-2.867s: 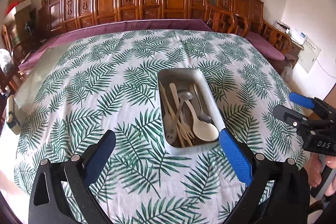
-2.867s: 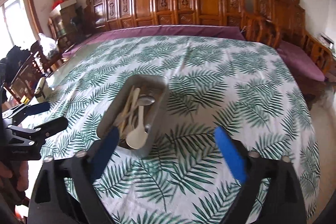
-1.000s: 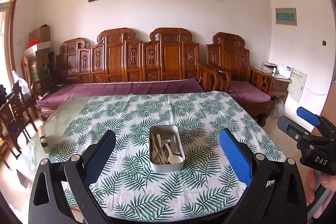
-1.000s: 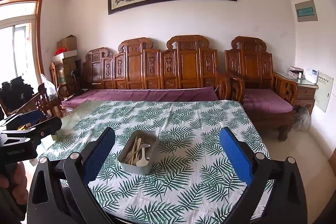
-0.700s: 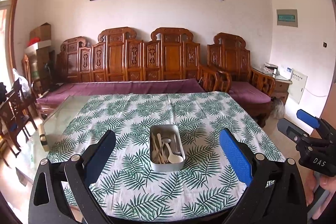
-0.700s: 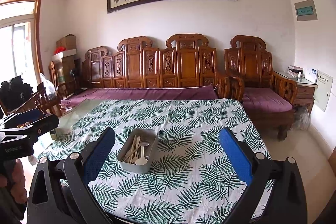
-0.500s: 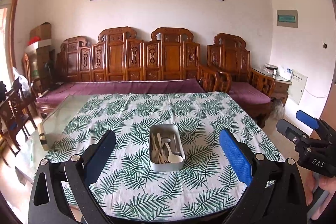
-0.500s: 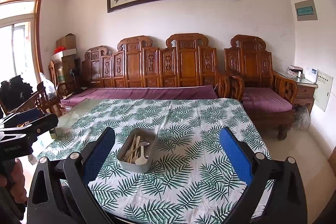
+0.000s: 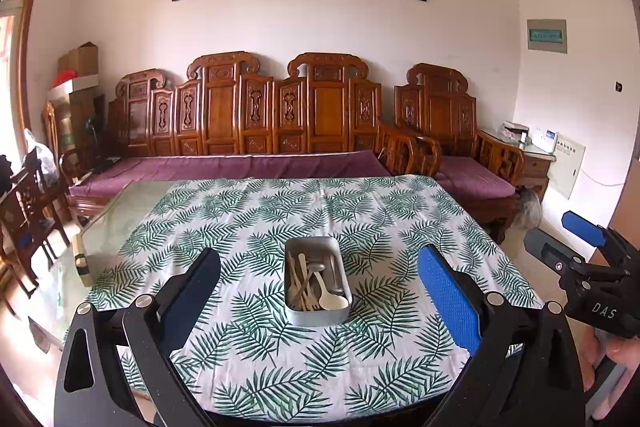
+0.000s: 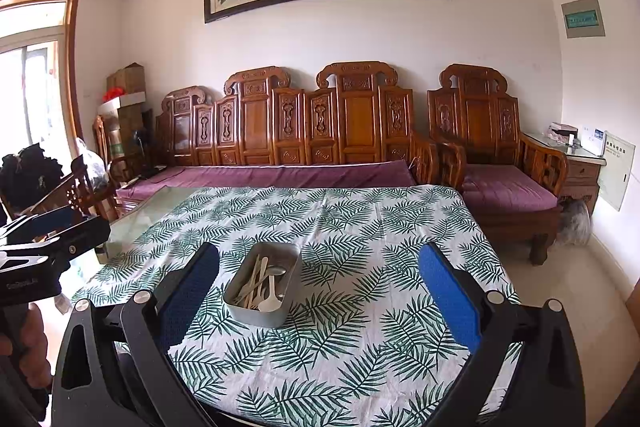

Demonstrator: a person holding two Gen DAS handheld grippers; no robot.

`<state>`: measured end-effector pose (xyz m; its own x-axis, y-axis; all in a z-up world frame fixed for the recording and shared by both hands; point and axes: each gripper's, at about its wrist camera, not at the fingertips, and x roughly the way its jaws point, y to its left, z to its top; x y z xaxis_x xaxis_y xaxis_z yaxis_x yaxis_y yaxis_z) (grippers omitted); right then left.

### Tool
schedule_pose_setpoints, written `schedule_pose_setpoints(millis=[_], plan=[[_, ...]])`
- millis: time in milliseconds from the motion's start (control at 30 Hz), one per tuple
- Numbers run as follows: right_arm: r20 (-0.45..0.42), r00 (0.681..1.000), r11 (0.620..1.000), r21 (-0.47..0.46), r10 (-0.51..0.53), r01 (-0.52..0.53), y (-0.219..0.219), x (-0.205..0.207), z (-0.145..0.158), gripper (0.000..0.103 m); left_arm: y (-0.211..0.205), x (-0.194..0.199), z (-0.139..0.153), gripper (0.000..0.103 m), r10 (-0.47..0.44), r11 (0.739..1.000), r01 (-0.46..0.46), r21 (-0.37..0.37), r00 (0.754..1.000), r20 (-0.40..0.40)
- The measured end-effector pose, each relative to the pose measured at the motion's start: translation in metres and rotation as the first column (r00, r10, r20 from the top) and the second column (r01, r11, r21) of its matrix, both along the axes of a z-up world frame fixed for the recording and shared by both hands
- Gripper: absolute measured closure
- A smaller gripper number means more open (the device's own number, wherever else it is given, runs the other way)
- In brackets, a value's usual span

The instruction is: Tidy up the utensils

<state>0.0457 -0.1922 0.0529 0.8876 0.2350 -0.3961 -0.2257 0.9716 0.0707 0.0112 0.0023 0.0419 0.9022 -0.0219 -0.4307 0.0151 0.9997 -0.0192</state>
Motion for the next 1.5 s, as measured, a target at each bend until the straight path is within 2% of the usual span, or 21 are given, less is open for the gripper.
schedule_pose_setpoints(millis=[1500], plan=[[-0.003, 1.0, 1.0, 0.008, 0.008, -0.008, 0.0043, -0.0004, -0.0051, 0.003, -0.007, -0.0069, 0.0025, 0.008, 0.0, 1.0, 0.0, 0.004, 1.0, 0.019]])
